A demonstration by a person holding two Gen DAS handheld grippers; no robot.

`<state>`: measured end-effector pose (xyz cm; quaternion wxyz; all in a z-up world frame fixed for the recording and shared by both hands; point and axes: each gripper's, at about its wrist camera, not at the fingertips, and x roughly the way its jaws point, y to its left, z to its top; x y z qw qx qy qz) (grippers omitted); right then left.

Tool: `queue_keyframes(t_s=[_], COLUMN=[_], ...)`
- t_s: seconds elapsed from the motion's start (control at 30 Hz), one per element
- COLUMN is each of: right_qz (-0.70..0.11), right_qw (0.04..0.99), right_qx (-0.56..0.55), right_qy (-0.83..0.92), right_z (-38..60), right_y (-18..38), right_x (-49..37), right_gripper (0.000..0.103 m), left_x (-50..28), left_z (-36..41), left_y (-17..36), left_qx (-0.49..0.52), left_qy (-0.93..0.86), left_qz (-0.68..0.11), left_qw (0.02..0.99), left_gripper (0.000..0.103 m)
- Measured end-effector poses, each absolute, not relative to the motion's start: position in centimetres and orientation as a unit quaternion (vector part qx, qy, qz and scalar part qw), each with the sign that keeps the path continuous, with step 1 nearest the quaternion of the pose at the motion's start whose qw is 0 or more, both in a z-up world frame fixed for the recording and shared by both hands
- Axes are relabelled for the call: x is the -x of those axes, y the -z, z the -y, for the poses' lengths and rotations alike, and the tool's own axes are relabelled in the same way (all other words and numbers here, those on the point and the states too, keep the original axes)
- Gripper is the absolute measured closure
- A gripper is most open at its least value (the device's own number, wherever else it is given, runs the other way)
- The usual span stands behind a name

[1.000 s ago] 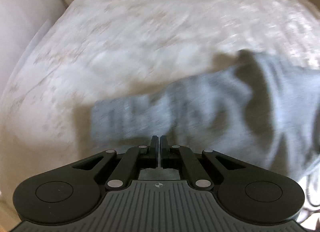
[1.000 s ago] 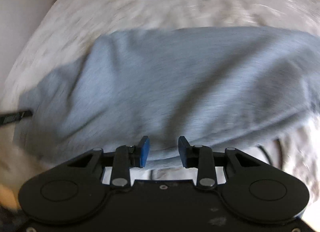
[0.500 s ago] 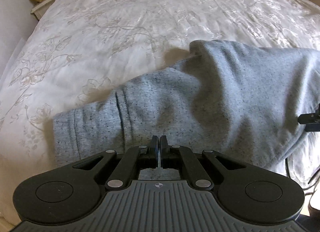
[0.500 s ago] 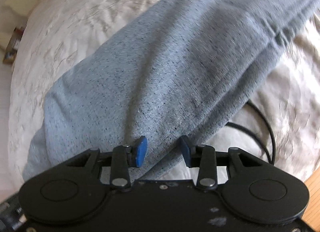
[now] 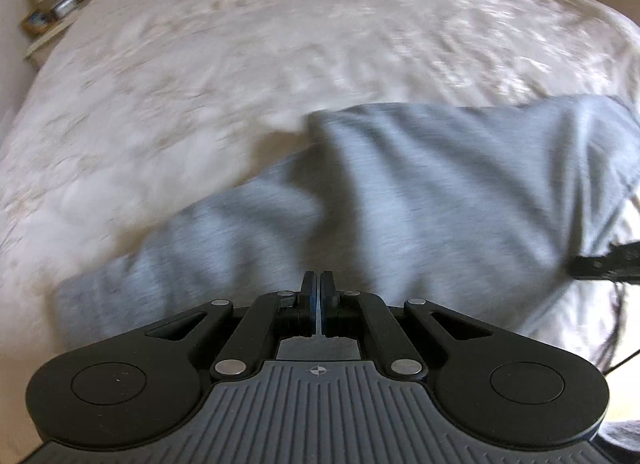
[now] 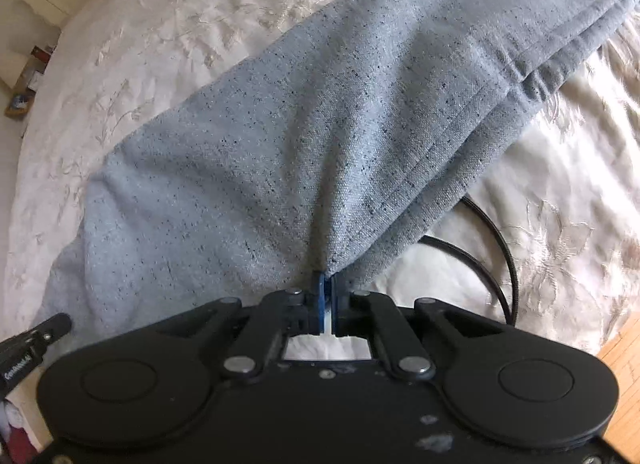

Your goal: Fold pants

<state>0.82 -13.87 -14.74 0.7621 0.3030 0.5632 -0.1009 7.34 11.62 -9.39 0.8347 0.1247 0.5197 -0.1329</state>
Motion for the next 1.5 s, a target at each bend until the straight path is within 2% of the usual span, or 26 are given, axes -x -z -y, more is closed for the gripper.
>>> queue_keyframes(t_s=[0.17, 0.23, 0.37, 0.5, 0.57, 0.67, 1.0, 1.13, 1.17, 1.2, 1.37, 1.5], right_qz=[-0.524, -0.512, -0.497, -0.491, -0.486, -0.479, -0.496, -0.498, -0.499, -0.5, -0.503, -0.532], right_qw=[0.792, 0.799, 0.802, 0.798, 0.793, 0.785, 0.777, 0.771, 0.766, 0.764, 0.79, 0.773], right_qx=[-0.303, -0.301, -0.302, -0.307, -0.318, -0.338, -0.351, -0.365, -0.373, -0.376, -0.318, -0.31], right_qy=[0.084, 0.092, 0.132, 0.165, 0.183, 0.201, 0.164, 0.159, 0.158, 0.156, 0.145, 0.155], right_z=[15.9, 18.1, 24.6, 32.3, 36.0, 41.4, 48.0, 48.2, 48.5, 48.1, 47.9, 48.3], right_y=[12.5, 11.8, 11.7, 11.9, 12.3, 12.8, 15.0, 15.6, 15.8, 15.8, 13.6, 15.1], right_x=[-0.6, -0.2, 0.1, 0.0, -0.4, -0.6, -3.1, -3.5, -3.5, -3.5, -3.5, -2.8], right_gripper=[0.075, 0.071, 0.068, 0.066, 0.061, 0.061, 0.062, 0.065, 0.084, 0.099, 0.101, 0.101], left_x=[-6.9, -6.7, -6.7, -6.8, -6.8, -6.8, -7.3, -7.4, -7.5, -7.6, -8.0, -8.3], left_z=[-7.5, -6.7, -5.8, -4.3, -3.0, -0.6, 3.2, 2.5, 2.4, 2.3, 2.5, 2.3], left_y=[10.7, 12.0, 15.3, 14.5, 13.8, 13.4, 15.7, 15.6, 15.7, 15.7, 15.4, 14.3], left_qx=[-0.141, -0.138, -0.13, -0.121, -0.115, -0.104, -0.112, -0.098, -0.1, -0.103, -0.123, -0.117], left_qy=[0.179, 0.174, 0.136, 0.072, 0.055, 0.04, 0.006, 0.003, 0.004, 0.004, 0.013, 0.009], left_qz=[-0.527, -0.545, -0.608, -0.609, -0.598, -0.59, -0.609, -0.613, -0.614, -0.613, -0.609, -0.597], left_qw=[0.819, 0.808, 0.771, 0.781, 0.791, 0.8, 0.785, 0.784, 0.783, 0.783, 0.784, 0.794], left_gripper=[0.099, 0.099, 0.099, 0.099, 0.099, 0.099, 0.099, 0.099, 0.099, 0.099, 0.099, 0.099])
